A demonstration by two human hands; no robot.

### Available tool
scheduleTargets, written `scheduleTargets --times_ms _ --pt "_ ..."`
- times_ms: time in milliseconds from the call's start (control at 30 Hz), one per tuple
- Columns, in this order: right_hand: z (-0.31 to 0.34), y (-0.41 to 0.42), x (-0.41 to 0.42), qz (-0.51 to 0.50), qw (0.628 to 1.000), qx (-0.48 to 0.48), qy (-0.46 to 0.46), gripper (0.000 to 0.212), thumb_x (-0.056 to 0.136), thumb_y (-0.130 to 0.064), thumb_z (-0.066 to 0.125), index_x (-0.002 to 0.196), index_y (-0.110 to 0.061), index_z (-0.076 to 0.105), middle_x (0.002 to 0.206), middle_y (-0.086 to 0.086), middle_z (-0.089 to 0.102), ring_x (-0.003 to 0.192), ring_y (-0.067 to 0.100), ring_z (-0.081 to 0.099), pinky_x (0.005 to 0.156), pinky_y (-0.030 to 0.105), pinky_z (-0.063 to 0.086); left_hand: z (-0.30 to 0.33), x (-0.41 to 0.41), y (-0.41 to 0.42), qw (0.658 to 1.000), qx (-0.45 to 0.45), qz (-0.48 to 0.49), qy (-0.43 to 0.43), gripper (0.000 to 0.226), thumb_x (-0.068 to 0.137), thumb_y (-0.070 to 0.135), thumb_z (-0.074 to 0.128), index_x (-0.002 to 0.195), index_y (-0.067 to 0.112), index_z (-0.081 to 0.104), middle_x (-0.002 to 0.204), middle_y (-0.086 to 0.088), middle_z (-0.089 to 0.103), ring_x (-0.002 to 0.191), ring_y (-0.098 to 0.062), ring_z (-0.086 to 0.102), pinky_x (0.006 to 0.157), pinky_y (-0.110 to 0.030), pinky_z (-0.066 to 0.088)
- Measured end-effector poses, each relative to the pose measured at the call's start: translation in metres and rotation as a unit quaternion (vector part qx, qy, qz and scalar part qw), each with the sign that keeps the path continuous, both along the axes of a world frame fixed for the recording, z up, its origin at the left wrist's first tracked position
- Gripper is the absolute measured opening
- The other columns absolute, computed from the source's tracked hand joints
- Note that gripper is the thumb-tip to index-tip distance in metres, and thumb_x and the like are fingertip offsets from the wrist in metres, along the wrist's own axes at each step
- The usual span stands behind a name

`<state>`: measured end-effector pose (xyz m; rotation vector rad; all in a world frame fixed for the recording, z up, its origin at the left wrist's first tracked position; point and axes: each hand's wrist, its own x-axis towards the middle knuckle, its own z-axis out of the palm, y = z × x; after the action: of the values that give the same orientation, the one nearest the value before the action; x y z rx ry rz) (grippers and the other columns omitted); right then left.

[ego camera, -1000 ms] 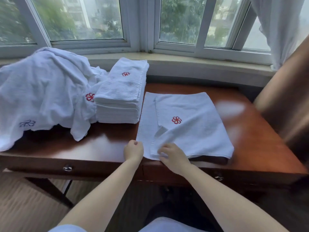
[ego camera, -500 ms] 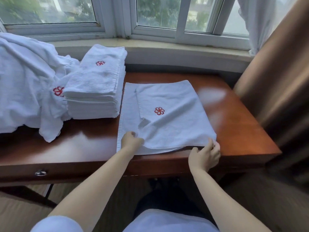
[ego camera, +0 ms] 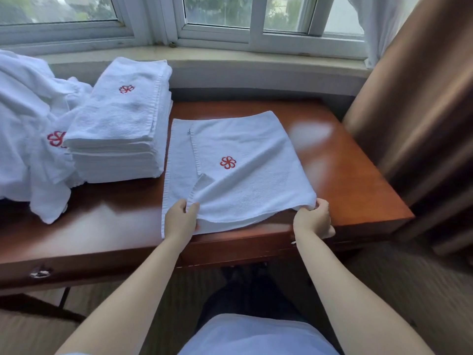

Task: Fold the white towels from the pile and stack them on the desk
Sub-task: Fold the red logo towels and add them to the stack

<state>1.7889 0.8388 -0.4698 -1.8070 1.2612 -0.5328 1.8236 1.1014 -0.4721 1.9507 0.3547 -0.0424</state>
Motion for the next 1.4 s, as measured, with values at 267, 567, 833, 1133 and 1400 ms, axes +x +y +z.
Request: scheduleTargets --times_ms 267,567,833,1133,1400 --pt "0.011 -0.013 -0.008 -0.037 0.999 0.016 -0.018 0.02 0.091 -0.007 0.036 0.105 -0.02 0.043 0.098 -0.003 0.053 0.075 0.027 0.049 0.06 0.031 0.033 0.01 -0.002 -0.009 0.987 -0.129 0.099 -0.017 0.019 0.092 0.012 0.044 0.074 0.01 0.05 0.065 -0.01 0.053 0.052 -0.018 0.053 0.052 -0.028 0.049" --pt "0.006 -0.024 -0.022 0.085 0.995 -0.05 0.025 0.037 0.08 0.008 0.037 0.098 -0.022 0.049 0.102 -0.006 0.048 0.077 0.025 0.049 0.06 0.029 0.033 0.056 -0.006 -0.002 0.932 -0.351 0.089 -0.019 0.016 0.086 0.01 0.042 0.089 0.018 0.056 0.084 0.002 0.059 0.079 -0.017 0.055 0.066 -0.031 0.041" --pt "-0.005 -0.011 -0.029 0.104 0.992 -0.062 0.022 0.041 0.077 0.007 0.036 0.096 -0.019 0.061 0.12 -0.004 0.048 0.083 0.024 0.052 0.065 0.029 0.037 0.006 -0.038 0.019 0.976 0.191 0.105 0.013 0.026 0.094 0.03 0.053 0.078 0.011 0.06 0.116 -0.015 0.049 0.113 -0.035 0.042 0.098 -0.037 0.031" --pt "-0.006 -0.009 -0.034 0.037 0.989 -0.107 -0.094 0.036 0.075 0.016 0.038 0.086 -0.004 0.066 0.112 0.008 0.056 0.108 0.029 0.05 0.074 0.026 0.031 0.012 -0.031 0.02 0.989 0.065 0.13 0.028 0.033 0.092 0.021 0.053 0.062 0.013 0.041 0.078 -0.009 0.048 0.069 -0.024 0.042 0.058 -0.032 0.032" --pt "-0.008 -0.01 -0.039 0.08 0.992 -0.092 0.035 0.041 0.086 0.0 0.044 0.119 -0.021 0.057 0.125 0.004 0.052 0.11 0.028 0.045 0.086 0.038 0.04 0.017 -0.047 0.017 0.991 0.047 0.116 0.037 0.03 0.091 0.031 0.059 0.067 0.014 0.051 0.063 0.002 0.051 0.058 -0.012 0.045 0.052 -0.026 0.034"
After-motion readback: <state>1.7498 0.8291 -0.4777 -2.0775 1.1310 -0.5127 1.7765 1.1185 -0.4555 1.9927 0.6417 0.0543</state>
